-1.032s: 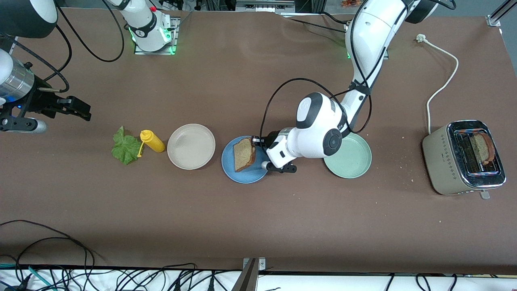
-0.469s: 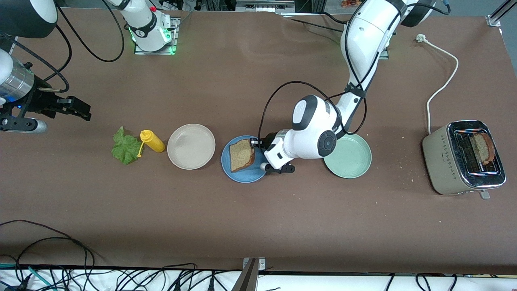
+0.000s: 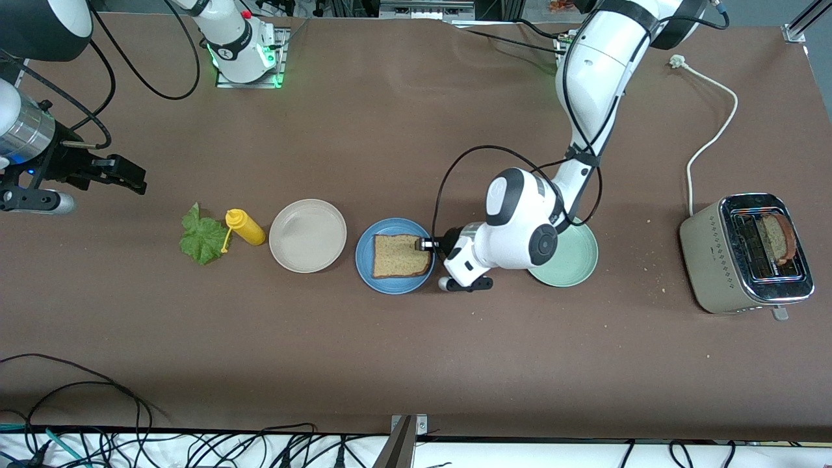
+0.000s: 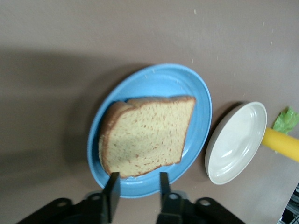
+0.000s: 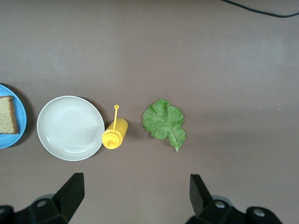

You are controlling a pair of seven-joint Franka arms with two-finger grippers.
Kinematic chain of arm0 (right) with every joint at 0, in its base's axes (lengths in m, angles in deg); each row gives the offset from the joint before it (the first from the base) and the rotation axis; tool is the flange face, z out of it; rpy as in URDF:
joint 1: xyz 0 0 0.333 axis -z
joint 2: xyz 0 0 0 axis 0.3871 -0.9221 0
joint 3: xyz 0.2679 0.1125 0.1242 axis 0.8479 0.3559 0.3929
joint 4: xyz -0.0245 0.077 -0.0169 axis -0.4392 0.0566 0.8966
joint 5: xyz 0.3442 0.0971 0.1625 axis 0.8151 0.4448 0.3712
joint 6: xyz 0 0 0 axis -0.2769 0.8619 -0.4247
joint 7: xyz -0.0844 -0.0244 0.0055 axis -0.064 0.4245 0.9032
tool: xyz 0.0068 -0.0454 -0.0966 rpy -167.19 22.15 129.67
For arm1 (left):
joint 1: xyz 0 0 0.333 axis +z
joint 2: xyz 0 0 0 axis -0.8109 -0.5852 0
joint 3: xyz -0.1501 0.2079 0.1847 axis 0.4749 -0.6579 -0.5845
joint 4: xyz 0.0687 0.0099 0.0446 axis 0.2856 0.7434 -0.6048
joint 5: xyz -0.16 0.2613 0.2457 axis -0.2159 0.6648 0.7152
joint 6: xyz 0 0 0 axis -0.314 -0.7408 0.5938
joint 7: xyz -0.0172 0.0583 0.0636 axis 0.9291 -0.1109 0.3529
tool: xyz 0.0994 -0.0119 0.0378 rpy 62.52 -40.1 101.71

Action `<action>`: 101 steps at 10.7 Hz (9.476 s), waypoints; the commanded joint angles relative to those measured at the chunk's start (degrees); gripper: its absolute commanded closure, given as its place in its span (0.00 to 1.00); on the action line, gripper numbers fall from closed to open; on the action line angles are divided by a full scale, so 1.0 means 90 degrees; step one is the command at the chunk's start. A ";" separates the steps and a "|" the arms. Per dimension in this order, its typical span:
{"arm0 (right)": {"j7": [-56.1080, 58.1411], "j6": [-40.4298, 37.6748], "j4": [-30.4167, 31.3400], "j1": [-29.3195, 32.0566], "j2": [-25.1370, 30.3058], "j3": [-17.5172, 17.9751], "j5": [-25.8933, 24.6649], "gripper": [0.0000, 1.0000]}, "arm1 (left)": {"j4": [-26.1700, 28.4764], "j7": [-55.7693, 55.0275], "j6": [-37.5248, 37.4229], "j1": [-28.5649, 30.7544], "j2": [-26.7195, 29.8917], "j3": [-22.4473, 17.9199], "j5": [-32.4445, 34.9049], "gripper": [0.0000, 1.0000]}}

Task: Make sandwich in blue plate with both arms
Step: 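Raise the left gripper back toward the toaster while the right gripper lowers, then grasp the green lettuce leaf with the right gripper, then carry the lettuce leaf over the bread on the blue plate, then release the lettuce onto the bread with the right gripper, then move the right gripper back beside the yellow squeeze bottle, then grasp the yellow squeeze bottle with the right gripper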

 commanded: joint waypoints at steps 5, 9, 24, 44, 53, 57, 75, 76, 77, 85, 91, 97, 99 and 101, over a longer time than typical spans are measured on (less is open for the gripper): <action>-0.0036 -0.0025 -0.0099 0.0049 -0.0017 0.0006 0.0081 0.00 | 0.0345 0.2424 -0.0284 0.1209 0.1030 -0.0328 0.0615 0.00; 0.0032 -0.0016 -0.0099 0.0078 -0.0027 -0.0004 0.0081 0.00 | 0.2267 0.2495 -0.0711 0.2060 0.2884 -0.0240 0.0646 0.00; 0.1692 0.0615 0.0922 0.0880 -0.1610 -0.0141 -0.0007 0.00 | 0.2603 0.2407 -0.3262 0.2774 0.5711 -0.0211 0.4786 0.00; 0.1614 0.1601 0.1029 0.0568 -0.2391 -0.0092 0.0100 1.00 | 0.2329 0.1245 -0.3712 0.2901 0.5516 -0.0367 0.4757 0.00; 0.0098 0.0820 -0.0987 -0.1899 -0.2731 -0.0043 0.0745 1.00 | 0.2329 0.1245 -0.3712 0.2901 0.5516 -0.0377 0.4767 0.00; -0.0709 0.2401 -0.0998 -0.2762 -0.3463 0.0083 0.1297 1.00 | 0.2329 0.1245 -0.3712 0.2901 0.5516 -0.0377 0.4757 0.00; -0.0339 -0.0285 -0.0551 -0.3036 -0.2023 -0.0832 0.0501 0.00 | 0.2329 0.1167 -0.3731 0.2911 0.5525 -0.0367 0.4699 0.00; -0.0049 -0.0453 -0.0162 -0.3036 -0.1594 -0.1037 0.0472 0.00 | 0.2329 0.1167 -0.3731 0.2911 0.5525 -0.0367 0.4708 0.00; 0.0370 -0.0436 0.0335 -0.3036 -0.1155 -0.1271 0.0336 0.00 | 0.2329 0.1177 -0.3731 0.2911 0.5525 -0.0367 0.4708 0.00; 0.6352 0.0452 0.1404 -0.2073 -0.1197 -0.3500 0.1718 0.00 | 0.2319 0.1167 -0.3731 0.2911 0.5525 -0.0357 0.4698 0.00; 1.0603 0.0385 0.1404 -0.0655 -0.2652 -0.3481 0.4891 0.00 | 0.2251 0.1167 -0.3731 0.2853 0.5525 -0.0338 0.4698 0.00; 1.3970 -0.0756 0.1336 -0.0459 -0.3522 -0.3441 0.6826 0.00 | 0.2251 0.1177 -0.3731 0.2862 0.5516 -0.0338 0.4698 0.00; 1.4834 -0.1020 0.1346 -0.0352 -0.3815 -0.3432 0.6897 0.00 | 0.2251 0.1167 -0.3731 0.2862 0.5525 -0.0338 0.4698 0.00; 1.5642 -0.1557 0.1346 -0.0127 -0.4224 -0.3266 0.7810 0.00 | 0.2251 0.1167 -0.3731 0.2853 0.5525 -0.0338 0.4698 0.00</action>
